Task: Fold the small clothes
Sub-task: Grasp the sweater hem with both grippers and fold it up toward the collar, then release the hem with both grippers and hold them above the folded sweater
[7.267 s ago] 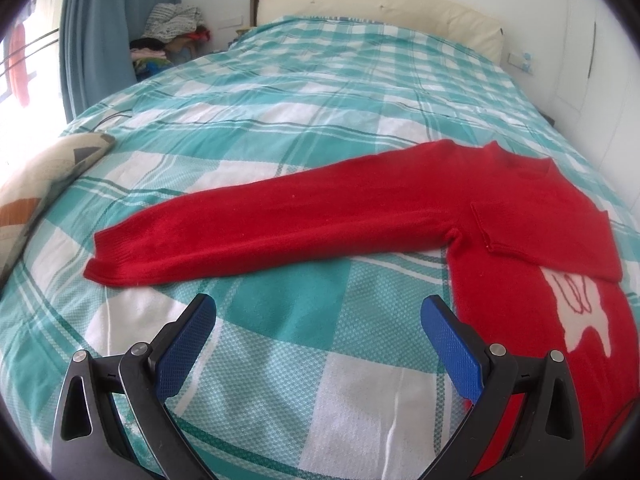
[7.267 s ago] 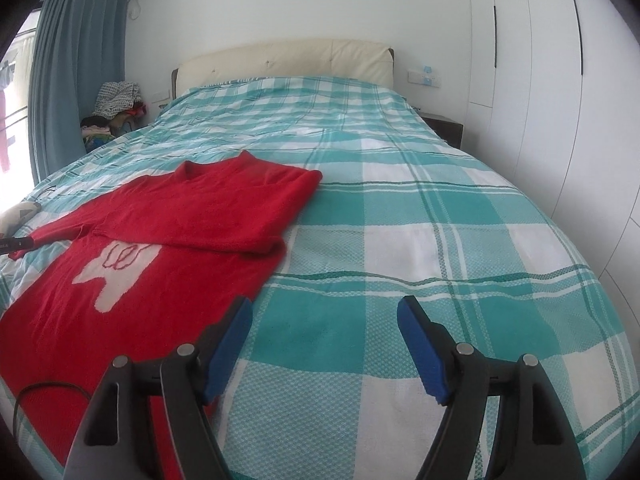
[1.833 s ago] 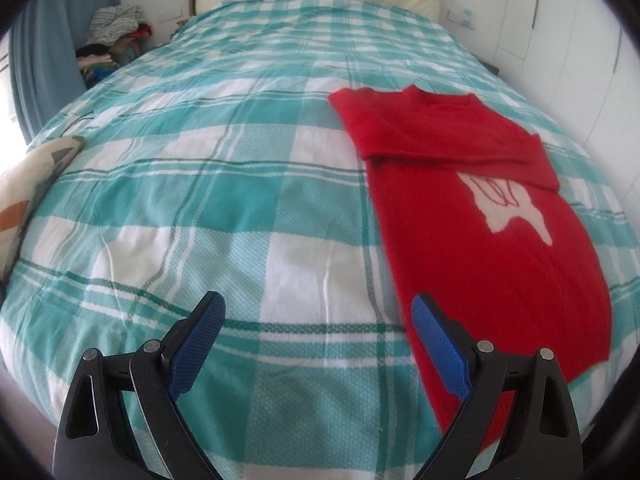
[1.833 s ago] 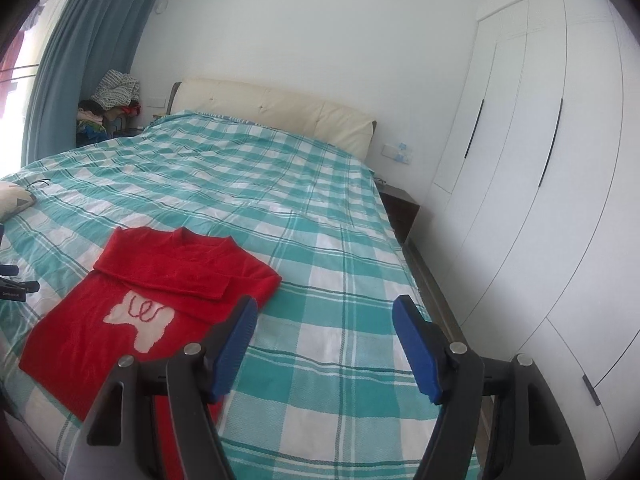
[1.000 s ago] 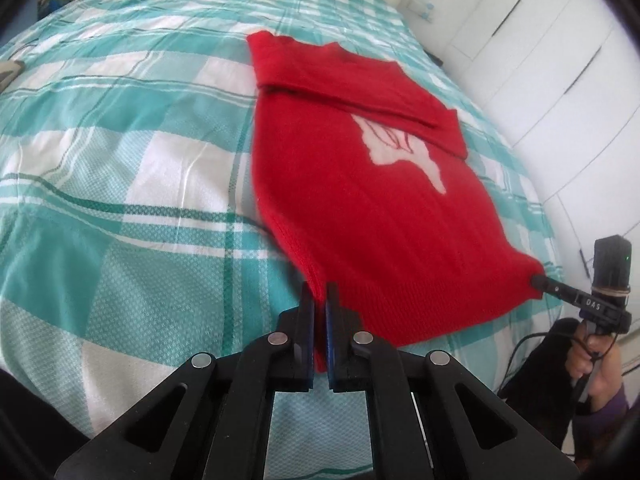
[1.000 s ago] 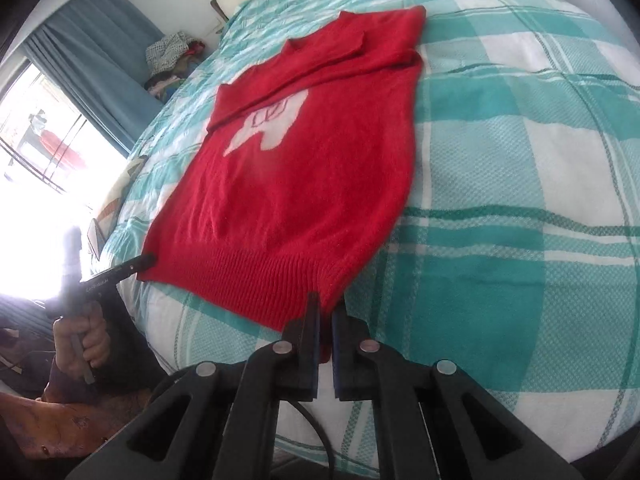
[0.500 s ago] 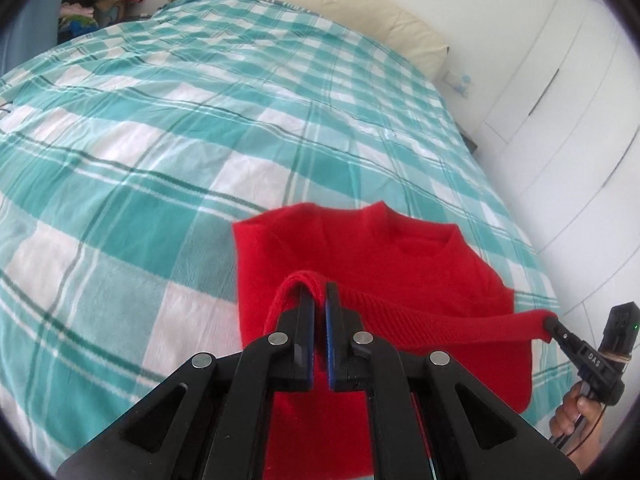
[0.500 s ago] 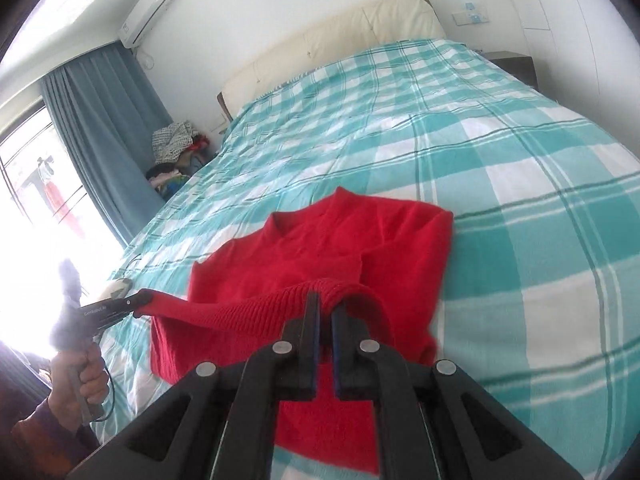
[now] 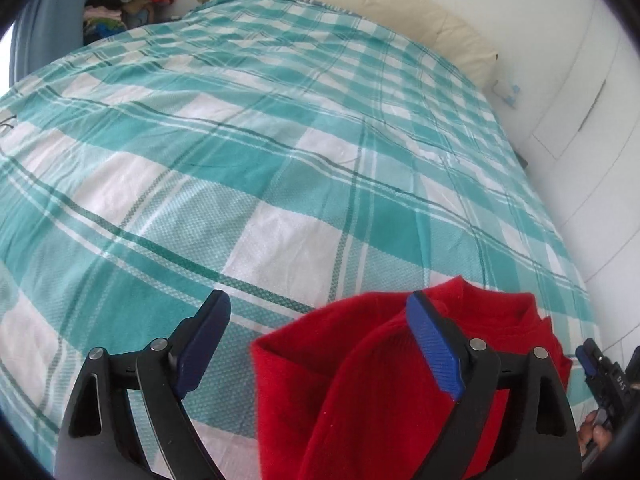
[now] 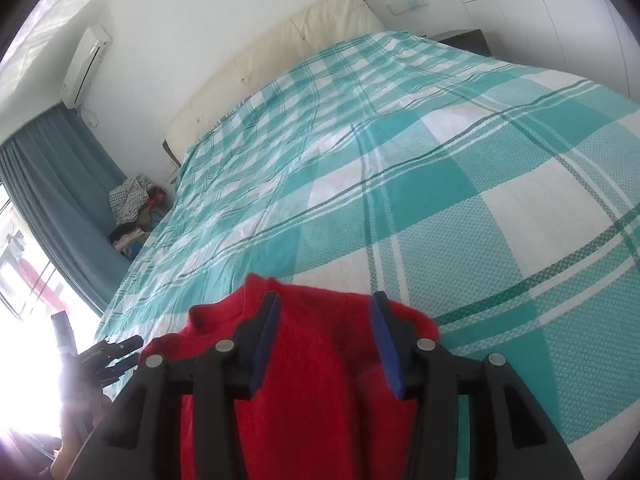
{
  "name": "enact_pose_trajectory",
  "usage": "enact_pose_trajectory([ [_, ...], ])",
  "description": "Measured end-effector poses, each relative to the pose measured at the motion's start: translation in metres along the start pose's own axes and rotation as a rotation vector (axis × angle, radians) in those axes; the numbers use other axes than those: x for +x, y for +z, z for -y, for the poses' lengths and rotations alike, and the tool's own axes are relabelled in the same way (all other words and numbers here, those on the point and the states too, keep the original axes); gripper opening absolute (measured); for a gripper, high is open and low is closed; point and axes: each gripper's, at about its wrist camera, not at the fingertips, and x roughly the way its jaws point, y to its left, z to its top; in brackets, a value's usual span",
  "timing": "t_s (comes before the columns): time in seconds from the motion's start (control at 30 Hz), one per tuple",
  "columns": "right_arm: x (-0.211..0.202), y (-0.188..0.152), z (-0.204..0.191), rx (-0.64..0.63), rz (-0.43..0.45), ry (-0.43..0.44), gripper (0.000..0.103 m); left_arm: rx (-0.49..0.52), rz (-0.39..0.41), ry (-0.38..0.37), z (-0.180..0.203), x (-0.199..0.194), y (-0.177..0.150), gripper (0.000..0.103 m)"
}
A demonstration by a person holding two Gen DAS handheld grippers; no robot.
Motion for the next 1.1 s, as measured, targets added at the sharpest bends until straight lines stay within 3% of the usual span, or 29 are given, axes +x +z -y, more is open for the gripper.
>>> enact_pose_trajectory([
  [0.13, -0.037, -0.010, -0.008, -0.081, 0.002, -0.021, 0.046, 0.056, -0.017, 0.033, -0.012, -0.032, -0.019, 0.091],
  [0.23, -0.069, -0.030, -0.017, -0.150, -0.020, -0.013, 0.048, 0.150, -0.042, 0.067, -0.011, -0.061, -0.052, 0.091],
  [0.43, -0.146, -0.090, -0.030, -0.241, -0.024, -0.011, 0.061, 0.319, -0.090, 0.131, 0.004, -0.119, -0.143, 0.096],
  [0.6, -0.198, -0.138, -0.044, -0.311, 0.052, -0.032, 0.076, 0.315, -0.053, 0.172, 0.014, -0.147, -0.197, 0.098],
  [0.7, -0.204, -0.164, -0.046, -0.329, 0.068, -0.048, 0.080, 0.286, -0.038, 0.168, 0.015, -0.141, -0.213, 0.098],
  [0.83, -0.191, -0.188, -0.047, -0.383, 0.009, -0.085, 0.080, 0.308, -0.026, 0.216, 0.017, -0.125, -0.225, 0.098],
  [0.97, -0.181, -0.199, -0.053, -0.484, -0.007, -0.111, 0.080, 0.317, -0.034, 0.233, 0.016, -0.114, -0.236, 0.098],
  [1.1, -0.175, -0.200, -0.053, -0.487, -0.013, -0.093, 0.080, 0.307, -0.037, 0.224, 0.014, -0.109, -0.235, 0.099],
])
